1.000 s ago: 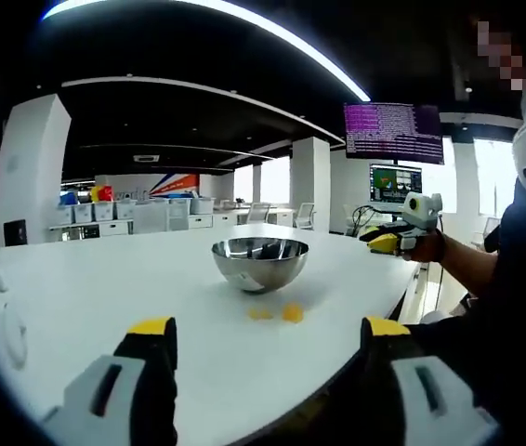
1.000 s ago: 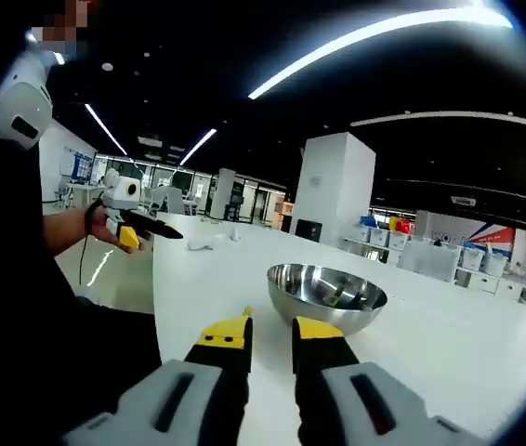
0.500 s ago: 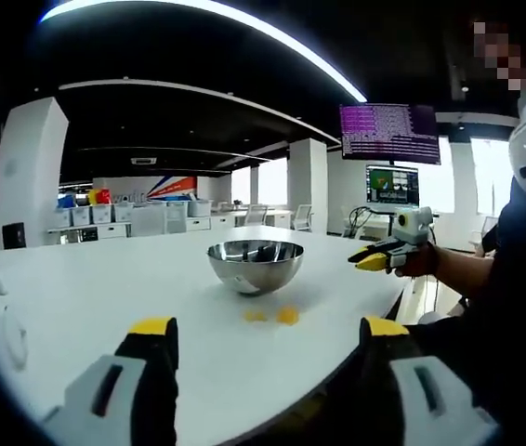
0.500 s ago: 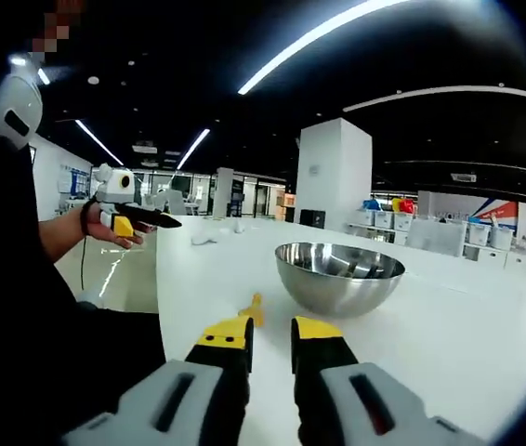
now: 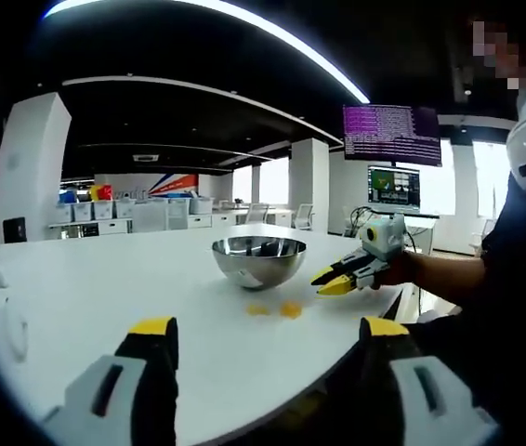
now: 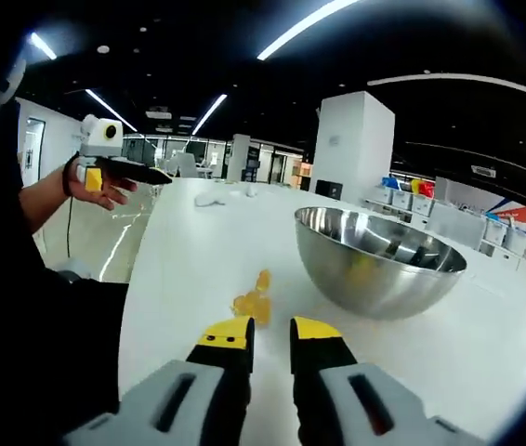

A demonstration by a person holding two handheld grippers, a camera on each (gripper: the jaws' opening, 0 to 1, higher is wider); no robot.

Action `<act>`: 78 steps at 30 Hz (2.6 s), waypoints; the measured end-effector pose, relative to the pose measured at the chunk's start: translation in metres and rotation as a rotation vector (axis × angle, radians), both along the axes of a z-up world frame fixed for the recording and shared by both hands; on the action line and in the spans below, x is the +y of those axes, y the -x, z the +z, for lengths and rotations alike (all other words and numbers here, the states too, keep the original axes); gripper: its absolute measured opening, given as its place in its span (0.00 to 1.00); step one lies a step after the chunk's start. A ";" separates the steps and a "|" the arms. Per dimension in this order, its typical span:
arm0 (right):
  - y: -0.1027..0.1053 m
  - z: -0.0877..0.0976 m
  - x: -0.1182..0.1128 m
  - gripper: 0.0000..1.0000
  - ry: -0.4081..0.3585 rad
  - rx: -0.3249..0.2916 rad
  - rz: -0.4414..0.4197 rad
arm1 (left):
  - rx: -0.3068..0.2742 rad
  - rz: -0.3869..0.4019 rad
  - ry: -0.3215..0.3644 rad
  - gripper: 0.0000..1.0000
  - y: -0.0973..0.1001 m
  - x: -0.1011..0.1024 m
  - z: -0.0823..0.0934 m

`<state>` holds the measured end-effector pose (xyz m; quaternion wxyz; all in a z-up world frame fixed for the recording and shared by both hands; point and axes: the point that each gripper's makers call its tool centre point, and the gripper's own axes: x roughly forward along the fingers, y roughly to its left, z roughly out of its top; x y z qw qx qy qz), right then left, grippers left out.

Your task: Pick up the QQ candy scattered on the table and place it into the stainless steel bowl on the table

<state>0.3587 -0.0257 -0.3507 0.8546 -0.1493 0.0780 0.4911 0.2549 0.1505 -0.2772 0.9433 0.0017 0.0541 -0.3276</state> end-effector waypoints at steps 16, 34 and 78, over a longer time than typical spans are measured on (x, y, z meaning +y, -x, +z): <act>-0.014 -0.022 0.032 0.12 0.074 0.028 0.033 | -0.006 0.051 0.001 0.79 0.006 0.024 0.002; -0.007 -0.007 0.013 0.09 0.027 0.035 0.021 | -0.007 0.029 -0.003 0.79 0.003 0.013 0.003; -0.009 0.108 -0.134 0.09 -0.135 -0.057 -0.109 | 0.045 -0.068 -0.028 0.76 -0.012 -0.035 -0.013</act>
